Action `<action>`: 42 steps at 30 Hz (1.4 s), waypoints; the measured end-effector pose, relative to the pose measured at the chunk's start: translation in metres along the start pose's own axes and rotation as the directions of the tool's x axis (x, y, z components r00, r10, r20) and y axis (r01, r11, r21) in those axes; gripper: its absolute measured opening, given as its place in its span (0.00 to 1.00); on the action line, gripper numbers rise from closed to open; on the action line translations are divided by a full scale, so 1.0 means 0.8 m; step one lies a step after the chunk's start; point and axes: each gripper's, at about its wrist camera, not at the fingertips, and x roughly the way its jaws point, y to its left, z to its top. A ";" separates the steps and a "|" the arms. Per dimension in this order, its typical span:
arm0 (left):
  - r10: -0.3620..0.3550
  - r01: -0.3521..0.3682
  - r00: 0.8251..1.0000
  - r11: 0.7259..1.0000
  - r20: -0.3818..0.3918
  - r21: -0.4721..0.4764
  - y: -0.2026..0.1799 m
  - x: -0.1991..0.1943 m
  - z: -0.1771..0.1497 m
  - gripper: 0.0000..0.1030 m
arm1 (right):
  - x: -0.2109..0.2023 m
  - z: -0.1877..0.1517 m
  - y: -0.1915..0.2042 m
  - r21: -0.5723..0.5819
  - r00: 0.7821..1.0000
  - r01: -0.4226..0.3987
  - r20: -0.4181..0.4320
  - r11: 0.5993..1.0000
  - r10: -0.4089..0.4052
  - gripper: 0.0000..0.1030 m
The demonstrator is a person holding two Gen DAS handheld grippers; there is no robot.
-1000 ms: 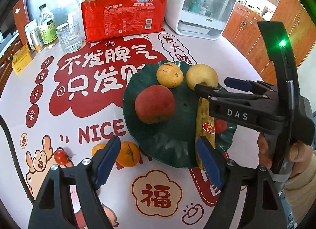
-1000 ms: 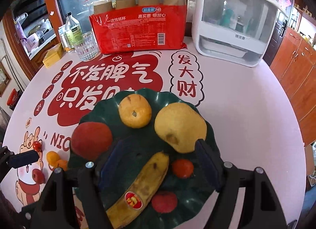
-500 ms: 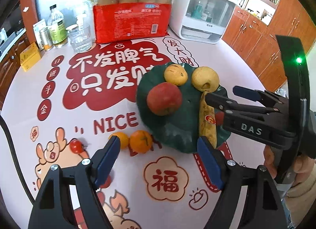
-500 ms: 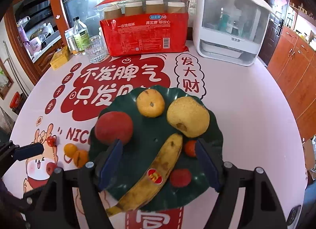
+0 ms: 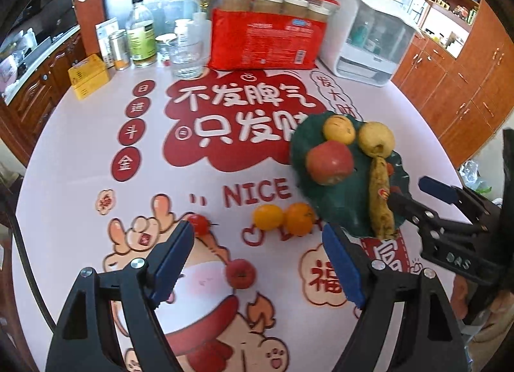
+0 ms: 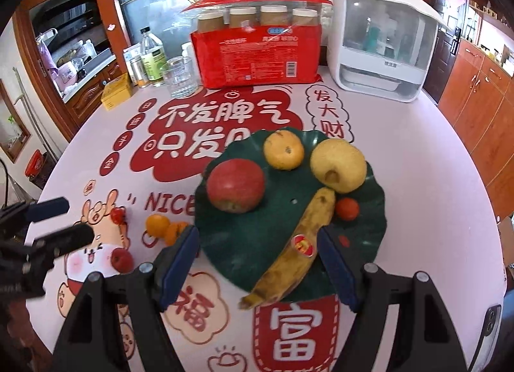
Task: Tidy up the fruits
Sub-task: 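Move the left tool to the small red apple while the right tool moves to an orange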
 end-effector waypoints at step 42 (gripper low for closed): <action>-0.013 0.001 0.992 0.995 -0.128 -0.100 0.044 0.087 -0.067 0.70 | 0.071 -0.055 0.136 -0.494 0.991 0.104 0.124 0.863 -0.049 0.60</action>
